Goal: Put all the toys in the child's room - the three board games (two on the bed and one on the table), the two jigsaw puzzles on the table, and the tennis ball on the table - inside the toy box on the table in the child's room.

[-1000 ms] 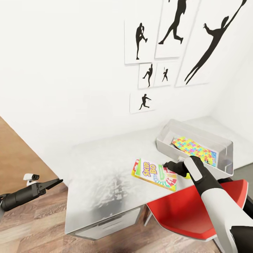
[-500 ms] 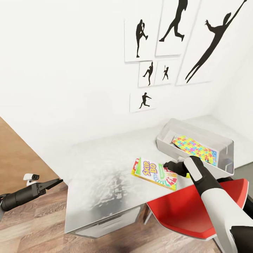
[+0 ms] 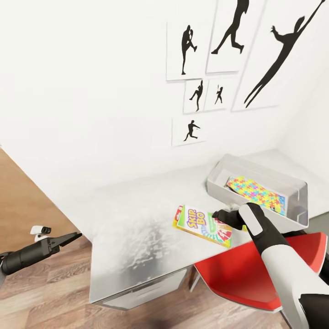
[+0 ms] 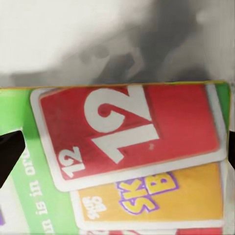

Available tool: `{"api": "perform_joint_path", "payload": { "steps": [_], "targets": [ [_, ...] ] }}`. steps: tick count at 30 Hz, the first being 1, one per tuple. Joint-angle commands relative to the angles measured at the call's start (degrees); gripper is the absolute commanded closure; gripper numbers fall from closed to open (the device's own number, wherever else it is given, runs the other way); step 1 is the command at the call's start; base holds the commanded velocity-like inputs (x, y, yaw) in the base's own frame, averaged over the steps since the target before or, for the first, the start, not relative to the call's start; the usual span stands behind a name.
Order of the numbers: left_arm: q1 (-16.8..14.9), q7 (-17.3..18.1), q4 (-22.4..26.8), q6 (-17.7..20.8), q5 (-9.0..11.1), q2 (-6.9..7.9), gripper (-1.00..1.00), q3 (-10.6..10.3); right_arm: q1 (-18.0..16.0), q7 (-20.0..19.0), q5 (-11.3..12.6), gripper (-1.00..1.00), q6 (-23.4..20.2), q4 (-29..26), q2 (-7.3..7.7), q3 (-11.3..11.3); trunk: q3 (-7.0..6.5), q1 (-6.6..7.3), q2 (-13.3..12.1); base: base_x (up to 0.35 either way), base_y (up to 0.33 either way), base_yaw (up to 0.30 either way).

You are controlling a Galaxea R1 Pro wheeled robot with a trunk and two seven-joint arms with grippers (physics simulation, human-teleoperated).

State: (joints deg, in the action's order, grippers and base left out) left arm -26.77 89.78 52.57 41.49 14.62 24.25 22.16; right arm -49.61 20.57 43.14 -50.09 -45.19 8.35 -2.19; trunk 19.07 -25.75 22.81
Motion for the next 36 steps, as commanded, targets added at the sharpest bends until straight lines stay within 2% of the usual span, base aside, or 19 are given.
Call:
{"api": "perform_joint_path", "payload": {
  "steps": [1, 19, 36],
  "targets": [
    [-0.04, 0.22, -0.01, 0.61, -0.02, 0.01, -1.00, -0.01, -0.05, 0.56, 0.59, -1.00, -0.09, -0.07, 0.05, -0.24, 0.10, -0.03, 0.11, 0.000, 0.232, 0.000],
    [-0.04, 0.22, -0.01, 0.61, -0.03, 0.01, -1.00, 0.08, -0.04, 0.53, 0.63, -1.00, -0.09, -0.15, 0.00, -0.32, 0.10, -0.03, 0.11, 0.000, 0.275, 0.000],
    [-0.04, 0.22, -0.01, 0.61, -0.01, 0.01, -1.00, 0.08, -0.01, 0.31, 0.63, -1.00, -0.17, -0.75, 0.12, -0.23, 0.10, -0.03, 0.11, -0.004, -0.014, 0.000]
  ]
}}
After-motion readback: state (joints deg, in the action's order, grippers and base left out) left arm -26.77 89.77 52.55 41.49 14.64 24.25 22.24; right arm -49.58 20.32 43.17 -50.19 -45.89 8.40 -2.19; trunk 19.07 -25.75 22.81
